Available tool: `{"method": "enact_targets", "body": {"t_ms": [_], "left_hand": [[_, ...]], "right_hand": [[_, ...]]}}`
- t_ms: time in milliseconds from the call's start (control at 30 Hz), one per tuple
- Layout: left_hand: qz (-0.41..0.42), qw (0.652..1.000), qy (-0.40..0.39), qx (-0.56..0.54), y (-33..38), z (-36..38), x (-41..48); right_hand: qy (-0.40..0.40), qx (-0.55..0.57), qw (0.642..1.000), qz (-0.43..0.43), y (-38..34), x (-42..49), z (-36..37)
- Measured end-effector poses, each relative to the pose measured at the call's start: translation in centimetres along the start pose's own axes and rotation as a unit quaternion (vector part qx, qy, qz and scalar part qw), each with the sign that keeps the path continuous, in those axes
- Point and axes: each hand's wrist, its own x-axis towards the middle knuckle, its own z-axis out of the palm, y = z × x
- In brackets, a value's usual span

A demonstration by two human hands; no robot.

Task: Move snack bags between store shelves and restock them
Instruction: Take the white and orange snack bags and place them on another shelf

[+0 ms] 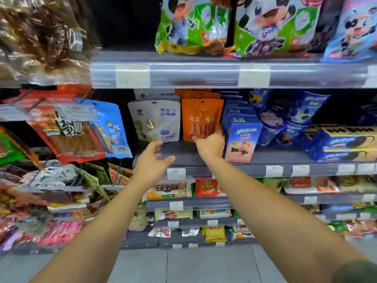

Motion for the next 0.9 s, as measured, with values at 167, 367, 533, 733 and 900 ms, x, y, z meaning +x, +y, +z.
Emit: {"method": "enact_targets", "body": {"t_ms": [167,367,533,733,900], "left_hand": [[-0.004,1.0,0.005,-0.002,-1.7,-0.7,3.1],[-0.003,1.0,0.027,-0.005,-2.6,-0.3,5.7],[-0.019,0.999,0.034,-0.021,-3.3,0.3,6.4],[-0.014,0.998,0.067,-0.009,-3.8,0.4,6.6],[-0.023,0.997,0.079,-0.014,-3.8,0.3,7.1]], "right_hand": [[0.049,0.009,0.999,-0.009,0.7,0.1,2.3],[0.087,0.011,0.996,-0.004,1.0,1.3,3.5],[0.091,0.004,0.996,0.007,1.0,2.2,4.4],[0.094,-0.019,0.995,0.029,1.3,3.0,5.1],[0.094,-0.015,0.995,0.025,1.7,3.2,5.7]]}}
